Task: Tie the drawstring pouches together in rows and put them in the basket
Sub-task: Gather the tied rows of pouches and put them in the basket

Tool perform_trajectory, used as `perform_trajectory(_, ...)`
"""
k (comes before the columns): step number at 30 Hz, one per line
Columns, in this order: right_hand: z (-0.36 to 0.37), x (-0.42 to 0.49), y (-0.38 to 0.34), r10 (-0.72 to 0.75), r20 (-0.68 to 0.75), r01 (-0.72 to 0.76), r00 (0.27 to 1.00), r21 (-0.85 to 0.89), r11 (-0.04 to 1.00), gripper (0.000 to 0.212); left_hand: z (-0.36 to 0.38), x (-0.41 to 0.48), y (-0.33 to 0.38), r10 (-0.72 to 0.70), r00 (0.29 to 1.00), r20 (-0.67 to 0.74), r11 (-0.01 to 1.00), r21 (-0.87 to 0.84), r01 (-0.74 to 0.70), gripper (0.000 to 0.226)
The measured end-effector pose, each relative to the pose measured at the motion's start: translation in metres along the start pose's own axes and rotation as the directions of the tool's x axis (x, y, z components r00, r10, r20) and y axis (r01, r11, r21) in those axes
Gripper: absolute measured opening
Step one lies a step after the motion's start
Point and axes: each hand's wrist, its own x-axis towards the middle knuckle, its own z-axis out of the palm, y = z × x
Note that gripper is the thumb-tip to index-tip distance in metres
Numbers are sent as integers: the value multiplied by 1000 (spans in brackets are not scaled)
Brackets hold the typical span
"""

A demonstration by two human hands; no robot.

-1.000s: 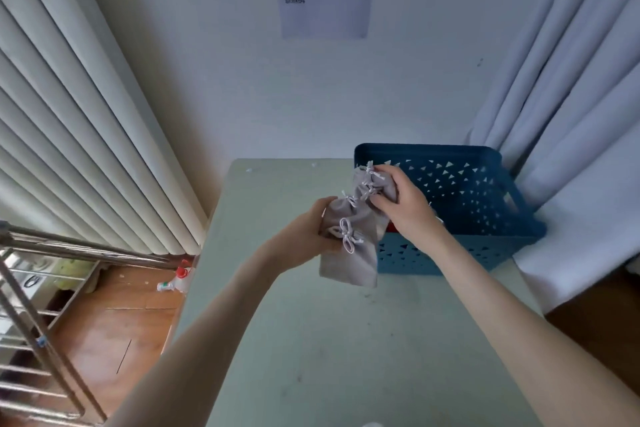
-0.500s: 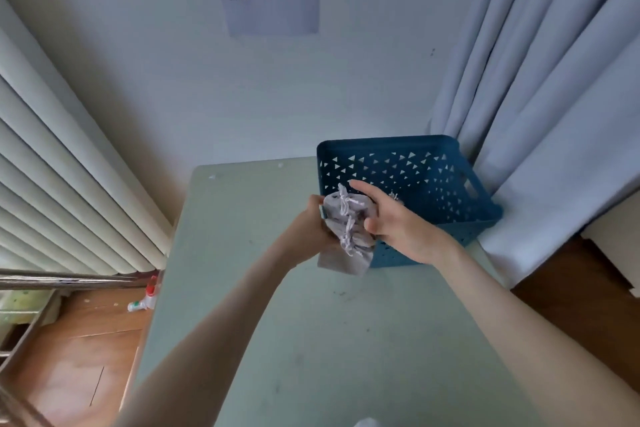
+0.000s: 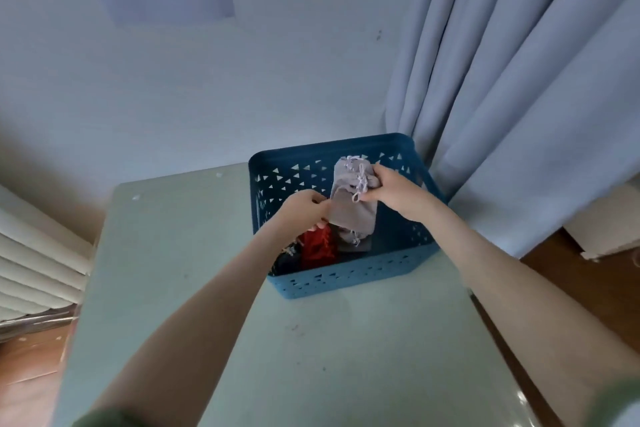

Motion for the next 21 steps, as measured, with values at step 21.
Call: perform_trajectory(21,18,91,113,691,262,-126,673,-881,456,69,47,104,-66,-389,786,480,917,281,283,33)
